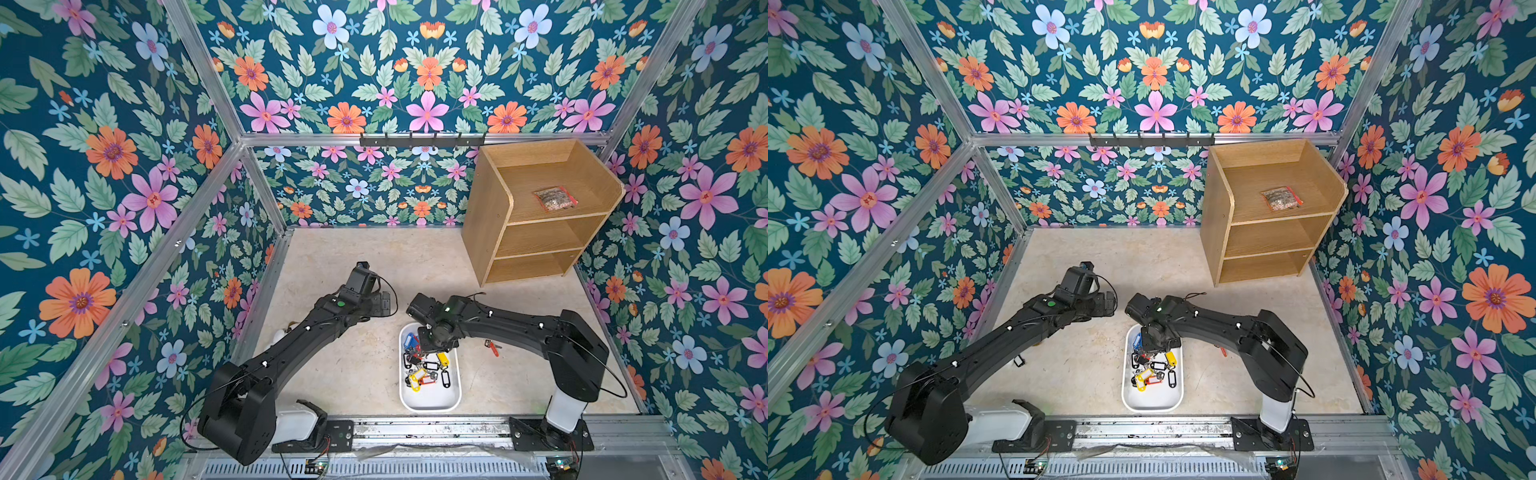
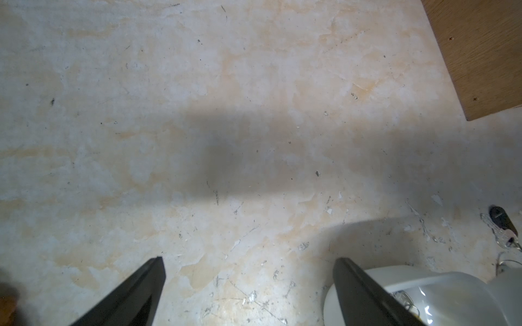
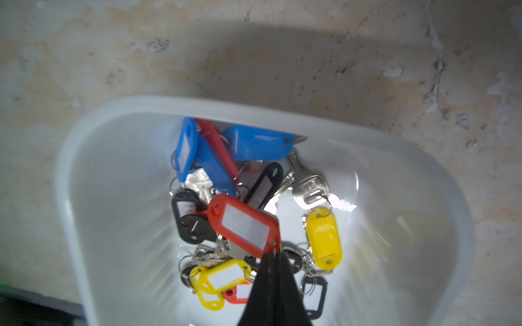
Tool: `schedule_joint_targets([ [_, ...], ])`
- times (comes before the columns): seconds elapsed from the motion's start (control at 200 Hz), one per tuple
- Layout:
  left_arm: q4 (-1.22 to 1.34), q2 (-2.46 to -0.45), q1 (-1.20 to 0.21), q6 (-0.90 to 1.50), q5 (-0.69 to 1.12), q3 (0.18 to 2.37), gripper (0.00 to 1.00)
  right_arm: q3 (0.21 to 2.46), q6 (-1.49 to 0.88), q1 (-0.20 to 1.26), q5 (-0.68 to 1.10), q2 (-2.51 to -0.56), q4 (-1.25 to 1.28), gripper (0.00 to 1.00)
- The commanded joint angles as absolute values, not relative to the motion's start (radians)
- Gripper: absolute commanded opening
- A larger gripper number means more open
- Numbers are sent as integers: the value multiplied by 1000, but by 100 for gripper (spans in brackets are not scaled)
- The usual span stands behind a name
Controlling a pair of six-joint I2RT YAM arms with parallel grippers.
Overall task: Take the keys out of the storage box
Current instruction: Place the key in the storage box.
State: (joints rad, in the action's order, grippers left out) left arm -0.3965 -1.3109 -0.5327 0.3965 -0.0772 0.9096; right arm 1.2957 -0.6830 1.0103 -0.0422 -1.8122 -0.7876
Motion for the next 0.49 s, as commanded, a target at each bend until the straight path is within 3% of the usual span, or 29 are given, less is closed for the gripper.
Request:
schedule_joint_targets([
  [0.0,-396,-1313,-534,400,-80,916,99,1304,-687,1015,-94,-1822,-830,18],
  [0.125,-396,-1312,-534,400,-80,917,99,1300,-697,1016,-121,-1814,-854,31],
  [0.28,-396,-1312,-534,399,-78,917,99,1283,-707,1015,-130,-1796,-856,33],
  [0.49,-394,-1312,-534,399,-76,917,99,1291,-699,1015,-103,-1826,-809,50],
])
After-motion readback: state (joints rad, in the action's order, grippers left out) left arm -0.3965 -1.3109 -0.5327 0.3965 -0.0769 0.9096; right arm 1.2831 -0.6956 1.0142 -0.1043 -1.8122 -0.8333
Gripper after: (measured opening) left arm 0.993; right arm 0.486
